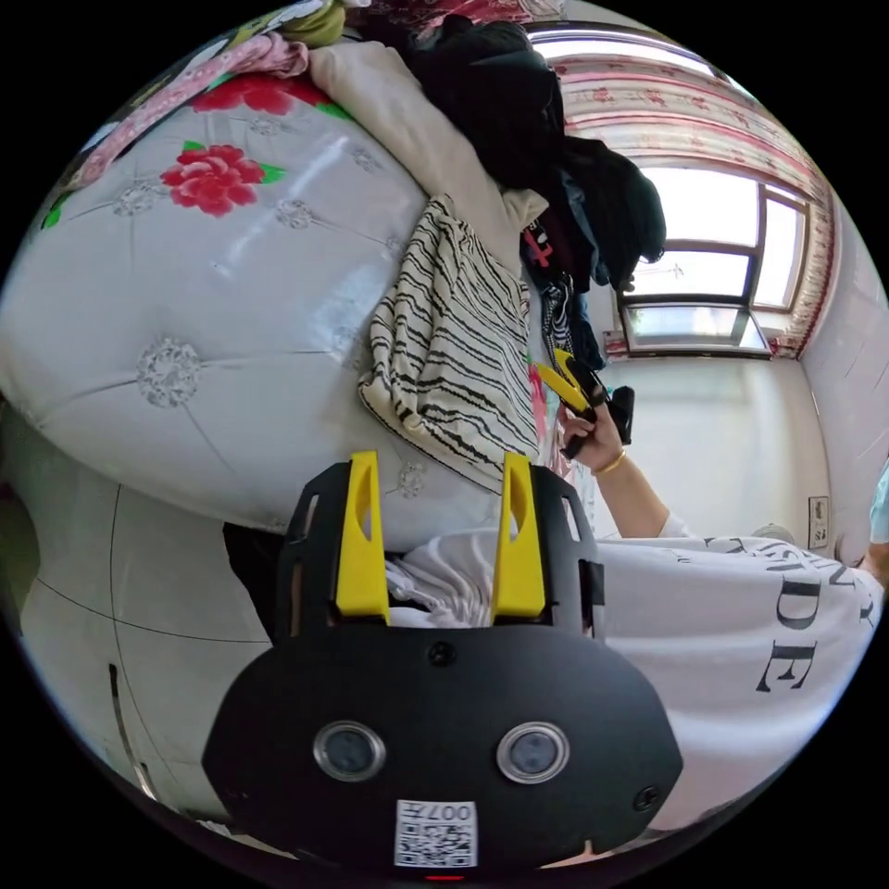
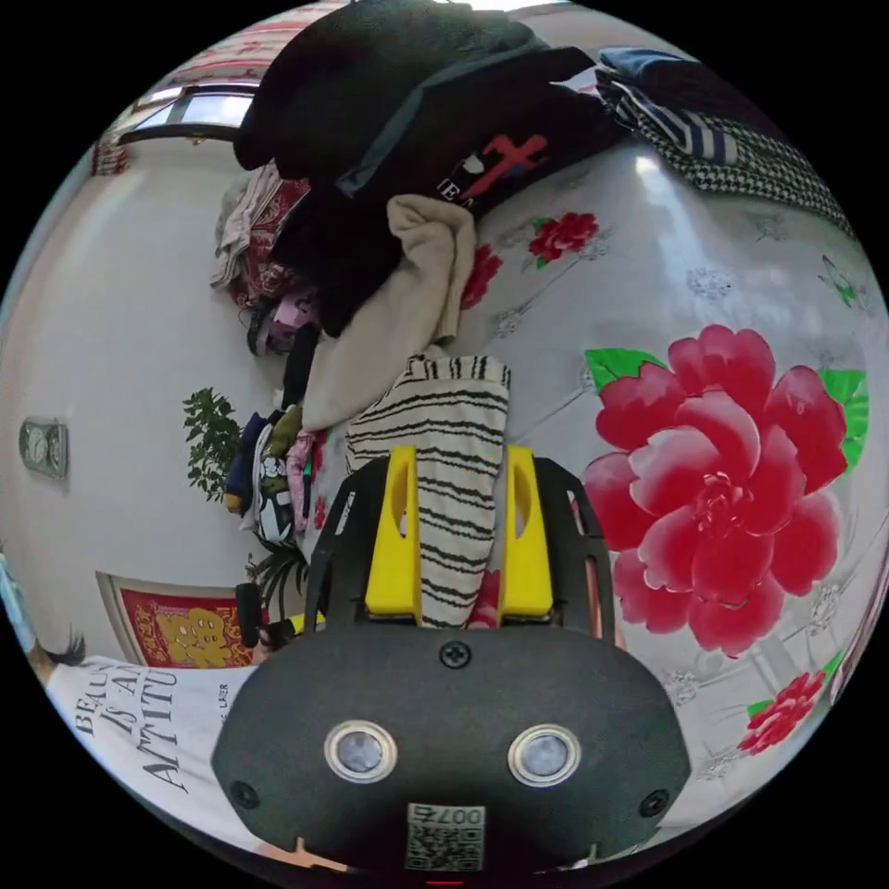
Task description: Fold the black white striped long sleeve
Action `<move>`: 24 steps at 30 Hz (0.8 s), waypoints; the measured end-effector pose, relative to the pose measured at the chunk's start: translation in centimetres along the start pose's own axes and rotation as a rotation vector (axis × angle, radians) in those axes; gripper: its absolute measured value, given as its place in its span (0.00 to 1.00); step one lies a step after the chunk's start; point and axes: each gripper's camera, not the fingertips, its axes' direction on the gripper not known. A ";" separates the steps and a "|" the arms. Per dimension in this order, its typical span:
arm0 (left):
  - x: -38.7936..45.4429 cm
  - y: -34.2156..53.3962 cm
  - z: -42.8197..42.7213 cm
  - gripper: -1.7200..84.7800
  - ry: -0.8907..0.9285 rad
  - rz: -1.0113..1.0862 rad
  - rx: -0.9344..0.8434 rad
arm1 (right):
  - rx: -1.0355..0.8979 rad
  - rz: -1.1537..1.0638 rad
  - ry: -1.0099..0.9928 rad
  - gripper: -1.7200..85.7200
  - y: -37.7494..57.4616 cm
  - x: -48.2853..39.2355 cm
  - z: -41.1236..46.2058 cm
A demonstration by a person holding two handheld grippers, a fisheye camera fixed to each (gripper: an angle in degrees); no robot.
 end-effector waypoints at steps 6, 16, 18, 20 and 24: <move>2.1 -4.0 3.7 0.16 -0.086 0.086 -0.098 | -0.015 0.048 -0.047 0.12 -3.0 2.4 3.3; 6.7 -6.8 4.7 0.04 0.006 0.129 -0.080 | 0.072 0.123 -0.390 0.04 -1.8 3.8 -1.1; 11.5 -8.4 5.4 0.03 0.055 0.253 -0.098 | 0.142 0.102 -0.385 0.03 -1.0 3.8 -5.0; 16.5 -10.2 7.1 0.03 0.074 0.391 -0.142 | 0.294 0.105 -0.381 0.03 0.8 4.4 -11.5; 29.3 -13.9 13.7 0.03 0.157 0.664 -0.259 | 0.591 0.097 -0.355 0.03 4.6 5.0 -23.4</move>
